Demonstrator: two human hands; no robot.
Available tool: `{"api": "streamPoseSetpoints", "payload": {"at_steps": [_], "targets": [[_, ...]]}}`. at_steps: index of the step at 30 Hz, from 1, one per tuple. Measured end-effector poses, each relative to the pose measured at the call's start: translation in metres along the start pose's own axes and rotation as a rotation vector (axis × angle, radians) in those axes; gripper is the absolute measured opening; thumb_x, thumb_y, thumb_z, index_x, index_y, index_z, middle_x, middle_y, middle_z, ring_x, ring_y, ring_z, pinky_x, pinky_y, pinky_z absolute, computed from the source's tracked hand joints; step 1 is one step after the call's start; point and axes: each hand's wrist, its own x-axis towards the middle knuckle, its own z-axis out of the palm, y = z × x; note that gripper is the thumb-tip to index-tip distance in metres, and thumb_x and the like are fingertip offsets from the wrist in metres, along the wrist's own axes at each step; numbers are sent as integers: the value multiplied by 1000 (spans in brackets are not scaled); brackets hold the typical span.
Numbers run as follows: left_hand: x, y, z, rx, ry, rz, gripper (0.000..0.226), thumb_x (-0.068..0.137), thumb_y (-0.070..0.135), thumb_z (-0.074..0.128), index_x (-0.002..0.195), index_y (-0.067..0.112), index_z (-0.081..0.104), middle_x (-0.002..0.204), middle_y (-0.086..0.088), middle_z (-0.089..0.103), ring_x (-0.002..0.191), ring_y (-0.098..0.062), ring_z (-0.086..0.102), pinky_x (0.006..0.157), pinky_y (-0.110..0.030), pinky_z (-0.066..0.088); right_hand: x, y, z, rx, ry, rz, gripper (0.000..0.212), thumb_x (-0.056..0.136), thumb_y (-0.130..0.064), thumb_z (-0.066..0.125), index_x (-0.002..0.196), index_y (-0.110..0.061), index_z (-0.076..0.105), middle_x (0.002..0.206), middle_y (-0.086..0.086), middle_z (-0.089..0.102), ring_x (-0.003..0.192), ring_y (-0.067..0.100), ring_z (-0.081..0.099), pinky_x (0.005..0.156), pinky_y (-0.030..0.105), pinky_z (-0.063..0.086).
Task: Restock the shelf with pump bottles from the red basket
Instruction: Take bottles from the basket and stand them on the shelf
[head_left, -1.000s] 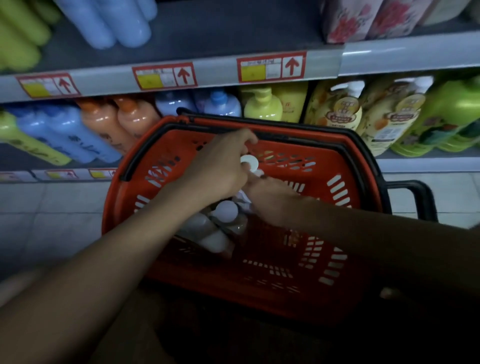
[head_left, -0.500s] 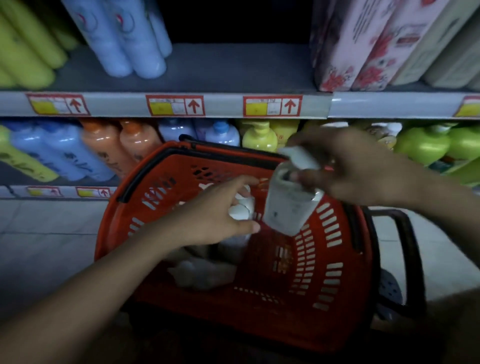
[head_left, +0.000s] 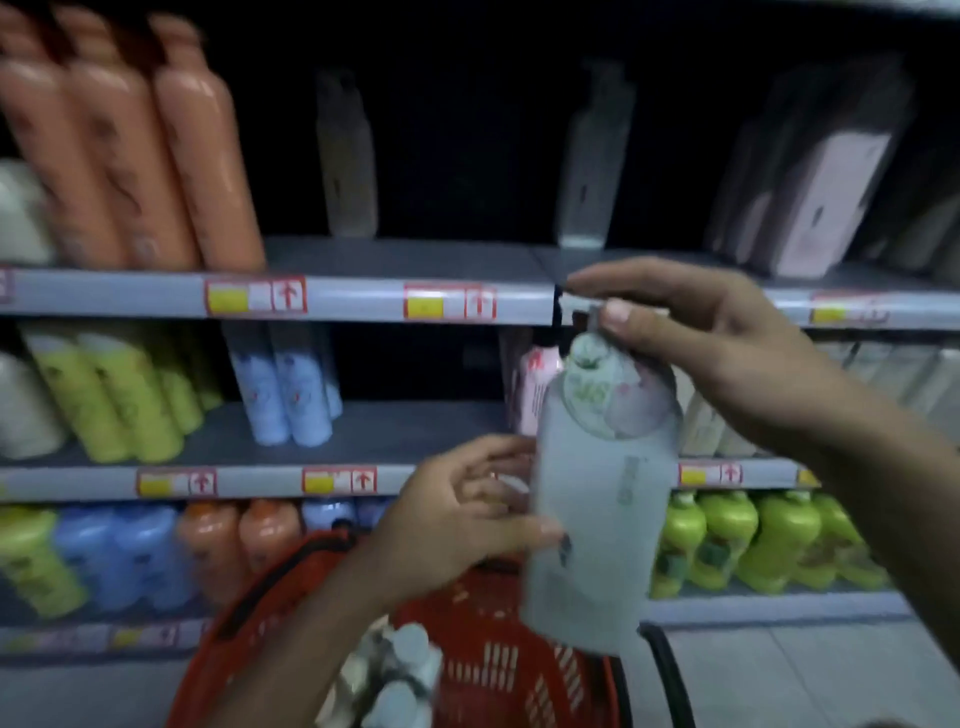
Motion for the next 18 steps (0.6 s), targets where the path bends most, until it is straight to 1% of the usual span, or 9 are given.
{"api": "streamPoseSetpoints", "payload": {"at_steps": [3, 4, 6, 9, 11, 13, 15, 16, 18], "targets": [[-10, 36, 14, -3, -153, 1, 57, 67, 15, 90, 119, 29, 71, 119, -4, 75, 109, -26, 72, 93, -38, 58, -6, -31, -10, 45, 22, -37, 35, 85, -31, 65, 118, -24, 73, 115, 7, 77, 109, 17, 74, 93, 32, 59], [-14, 46, 19, -11, -159, 18, 56, 69, 15, 88, 120, 27, 70, 121, -4, 74, 112, -29, 71, 96, -41, 57, -8, -40, -14, 63, 28, -61, 37, 85, -33, 65, 121, -27, 73, 115, 10, 75, 107, 17, 74, 92, 32, 59], [-21, 65, 26, -23, -107, 59, 56, 69, 18, 87, 122, 23, 69, 123, -5, 73, 114, -32, 70, 99, -44, 56, -10, -58, -22, 99, 73, -102, 42, 83, -39, 66, 125, -32, 71, 112, 11, 74, 99, 14, 73, 86, 27, 58], [-31, 87, 28, -37, -20, 100, 61, 68, 25, 86, 126, 20, 67, 122, -4, 74, 114, -29, 70, 102, -45, 55, -11, -76, -24, 190, 229, -123, 52, 76, -44, 70, 127, -33, 69, 109, 2, 76, 95, 11, 73, 80, 22, 57], [-37, 94, 29, -29, 8, 127, 62, 68, 26, 85, 127, 20, 66, 121, -4, 74, 113, -28, 71, 101, -45, 56, -14, -77, -17, 208, 353, -114, 55, 76, -46, 70, 128, -30, 68, 108, -2, 78, 99, 10, 74, 82, 20, 58], [-43, 95, 30, -24, 31, 148, 60, 69, 25, 85, 126, 21, 66, 120, -4, 75, 112, -29, 71, 99, -44, 57, -28, -70, -7, 213, 437, -70, 57, 78, -50, 69, 131, -29, 65, 109, -8, 78, 105, 6, 73, 82, 16, 58], [-47, 95, 30, -39, 55, 153, 61, 69, 24, 86, 127, 22, 65, 121, -3, 75, 111, -27, 72, 98, -42, 57, -53, -58, 8, 215, 438, 5, 63, 78, -59, 76, 134, -35, 59, 112, -19, 75, 104, 0, 71, 78, 17, 57], [-47, 95, 28, -55, 70, 153, 64, 68, 23, 87, 127, 21, 65, 121, -4, 75, 111, -27, 72, 98, -41, 57, -66, -49, 16, 221, 415, 48, 69, 75, -60, 82, 135, -37, 56, 113, -19, 74, 104, 1, 72, 79, 20, 57], [-48, 96, 23, -84, 98, 154, 68, 65, 22, 88, 129, 17, 64, 121, -7, 74, 112, -28, 72, 98, -41, 57, -85, -35, 31, 235, 357, 128, 74, 65, -44, 90, 130, -31, 58, 109, -15, 77, 97, 6, 75, 74, 23, 58]]}}
